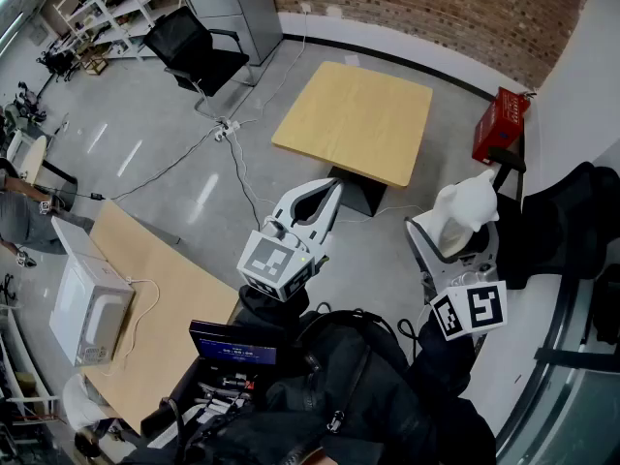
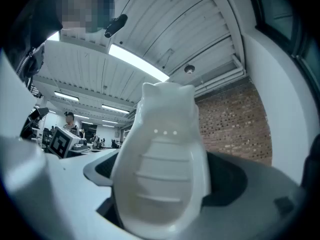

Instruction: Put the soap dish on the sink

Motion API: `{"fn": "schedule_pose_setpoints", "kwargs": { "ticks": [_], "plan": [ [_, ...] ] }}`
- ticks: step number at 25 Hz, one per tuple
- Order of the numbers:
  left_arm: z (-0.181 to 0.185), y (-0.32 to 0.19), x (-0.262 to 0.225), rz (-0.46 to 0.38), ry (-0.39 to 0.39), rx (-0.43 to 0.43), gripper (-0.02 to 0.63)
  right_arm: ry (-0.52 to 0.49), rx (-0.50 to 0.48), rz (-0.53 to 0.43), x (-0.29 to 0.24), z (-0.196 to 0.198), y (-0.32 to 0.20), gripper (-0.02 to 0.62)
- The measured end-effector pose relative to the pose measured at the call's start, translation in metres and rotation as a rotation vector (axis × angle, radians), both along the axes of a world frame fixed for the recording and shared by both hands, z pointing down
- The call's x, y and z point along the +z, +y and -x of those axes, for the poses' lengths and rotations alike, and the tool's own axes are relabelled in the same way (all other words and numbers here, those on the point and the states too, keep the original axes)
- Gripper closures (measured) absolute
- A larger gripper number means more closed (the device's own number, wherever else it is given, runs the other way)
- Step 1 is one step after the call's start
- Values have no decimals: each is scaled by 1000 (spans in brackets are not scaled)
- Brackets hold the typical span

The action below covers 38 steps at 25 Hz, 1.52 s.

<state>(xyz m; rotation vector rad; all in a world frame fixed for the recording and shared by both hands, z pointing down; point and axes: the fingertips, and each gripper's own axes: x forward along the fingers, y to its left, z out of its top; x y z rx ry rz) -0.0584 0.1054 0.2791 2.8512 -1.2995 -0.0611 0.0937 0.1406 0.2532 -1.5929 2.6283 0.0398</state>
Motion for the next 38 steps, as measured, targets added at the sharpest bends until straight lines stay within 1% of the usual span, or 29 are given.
{"fn": "schedule_pose_setpoints", "kwargs": {
  "ticks": [3,5,14,20,25,30,38],
  "plan": [
    [-4,-3,0,-24,4,-7,606,3,-7,6,3,-4,-2,94],
    [-8,-3,1,-25,3,-14,606,4,-10,13,6,-9,-3,94],
    [-20,-1,11,0,-7,-28,606,20,-35,35,18,-16,-1,94],
    [-33,1,21,18,-19,-27,606,34,-80,37,22,-18,2,94],
    [-33,-2,29,34,-29,-27,606,6,-91,35,27,-16,-3,94],
    [-28,-17,33,49,-17,-28,606,-9,-108,14,23,-6,-14,94],
    [-25,-63,30,31,12,17,606,3,-69,-1,15,-1,-51,94]
  ]
}}
